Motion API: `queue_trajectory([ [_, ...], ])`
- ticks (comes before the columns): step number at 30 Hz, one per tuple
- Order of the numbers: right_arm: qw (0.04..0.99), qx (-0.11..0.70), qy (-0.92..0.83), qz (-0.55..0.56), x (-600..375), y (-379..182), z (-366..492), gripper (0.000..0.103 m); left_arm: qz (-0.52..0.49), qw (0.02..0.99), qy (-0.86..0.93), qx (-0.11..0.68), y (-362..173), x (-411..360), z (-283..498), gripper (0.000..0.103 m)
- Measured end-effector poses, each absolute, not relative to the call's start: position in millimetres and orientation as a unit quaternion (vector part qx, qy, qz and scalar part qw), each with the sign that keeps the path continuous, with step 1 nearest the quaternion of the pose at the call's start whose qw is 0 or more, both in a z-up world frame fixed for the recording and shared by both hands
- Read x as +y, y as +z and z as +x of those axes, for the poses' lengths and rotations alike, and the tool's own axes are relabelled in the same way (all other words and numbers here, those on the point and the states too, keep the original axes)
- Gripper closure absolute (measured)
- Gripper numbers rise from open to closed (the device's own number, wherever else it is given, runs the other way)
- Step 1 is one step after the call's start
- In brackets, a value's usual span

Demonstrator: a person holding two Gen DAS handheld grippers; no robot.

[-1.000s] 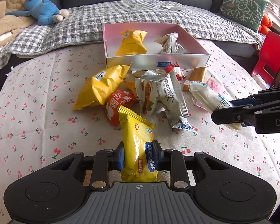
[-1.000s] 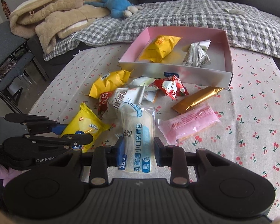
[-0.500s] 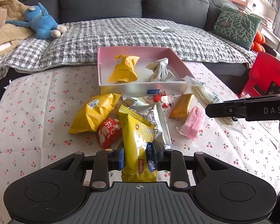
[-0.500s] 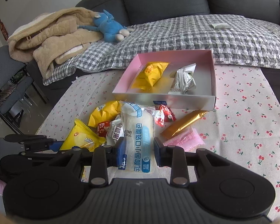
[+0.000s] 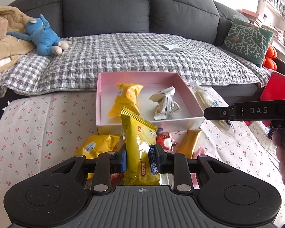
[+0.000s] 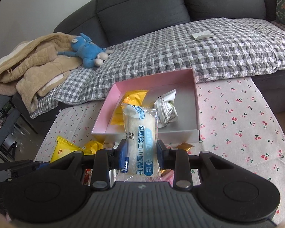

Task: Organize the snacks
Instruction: 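Lower both held packets into the pink box and open both grippers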

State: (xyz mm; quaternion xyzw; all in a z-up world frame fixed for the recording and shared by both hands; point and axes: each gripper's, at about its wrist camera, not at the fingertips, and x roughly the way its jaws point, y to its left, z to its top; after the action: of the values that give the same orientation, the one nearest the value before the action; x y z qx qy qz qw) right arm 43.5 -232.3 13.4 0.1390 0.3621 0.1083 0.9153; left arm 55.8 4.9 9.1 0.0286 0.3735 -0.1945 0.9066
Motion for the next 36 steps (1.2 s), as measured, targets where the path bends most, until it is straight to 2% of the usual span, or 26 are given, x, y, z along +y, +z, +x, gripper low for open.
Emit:
queue_trajectory([
  [23, 0.898, 0.37, 0.09, 0.222, -275.6, -17.3, 129.4, 0.074, 0.034, 0.902, -0.159, 0.4, -27.4, -77.8, 185.9, 0.077],
  [36, 0.898, 0.374, 0.088, 0.216, -276.3, -37.4, 162.2, 0.074, 0.042, 0.909, -0.12, 0.396, -54.9, -84.1, 224.0, 0.077],
])
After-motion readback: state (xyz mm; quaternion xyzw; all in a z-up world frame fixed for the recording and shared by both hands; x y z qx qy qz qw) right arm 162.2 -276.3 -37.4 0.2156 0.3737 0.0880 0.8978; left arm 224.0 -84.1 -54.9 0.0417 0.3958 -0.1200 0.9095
